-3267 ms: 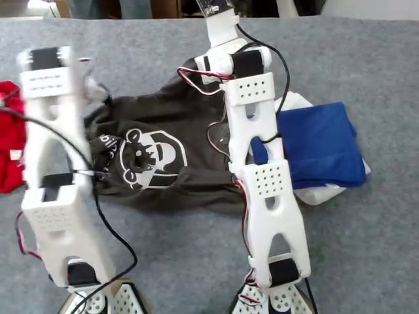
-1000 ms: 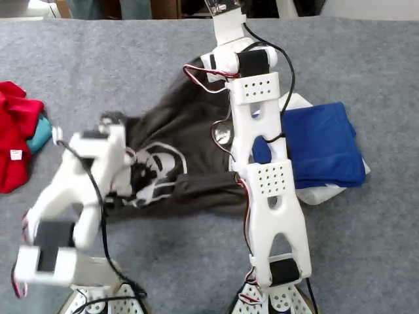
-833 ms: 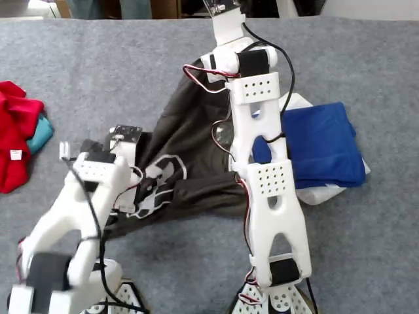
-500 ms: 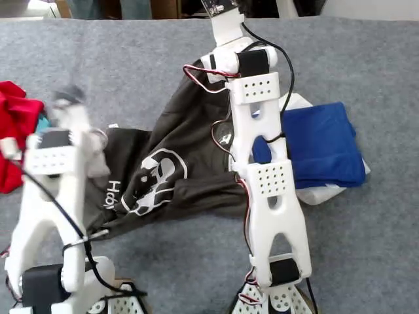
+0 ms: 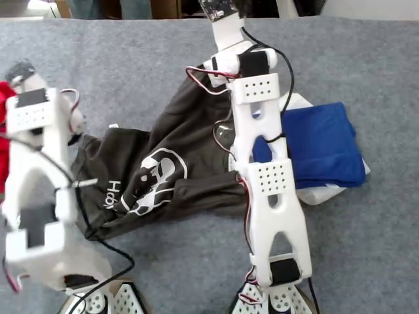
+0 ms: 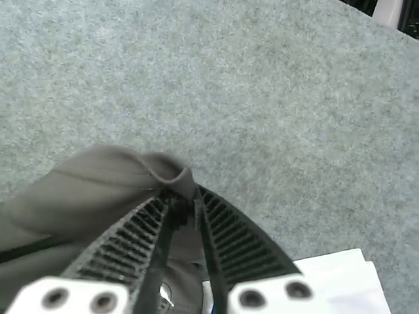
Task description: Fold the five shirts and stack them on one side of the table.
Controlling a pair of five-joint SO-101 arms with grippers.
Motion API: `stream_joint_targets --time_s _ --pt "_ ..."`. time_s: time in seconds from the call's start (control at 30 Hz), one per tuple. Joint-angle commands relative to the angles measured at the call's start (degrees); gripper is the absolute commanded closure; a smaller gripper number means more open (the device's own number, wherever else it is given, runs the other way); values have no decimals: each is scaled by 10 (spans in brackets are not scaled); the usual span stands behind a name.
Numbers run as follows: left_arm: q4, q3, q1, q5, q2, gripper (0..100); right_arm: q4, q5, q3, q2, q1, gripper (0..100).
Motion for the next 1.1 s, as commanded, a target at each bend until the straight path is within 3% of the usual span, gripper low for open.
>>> stream_joint_targets --time_s 0.0,0.23,0.43,0.6,0.73,0.9,1.07 --pt "26 -127 29 15 74 970 -10 4 -23 -25 11 980" --pt "114 -327 33 19 249 969 -9 4 -23 -23 10 980" --pt "207 -459 31 50 384 837 -8 5 -22 -23 8 980" --pt "288 -572 30 47 450 825 -8 5 -22 -23 8 980" --pt "290 -567 33 25 443 827 -8 5 -22 -23 8 980" --pt "288 -472 64 23 424 834 -8 5 -22 -23 8 980" --pt "265 -425 74 22 444 954 -8 5 -22 -23 7 980"
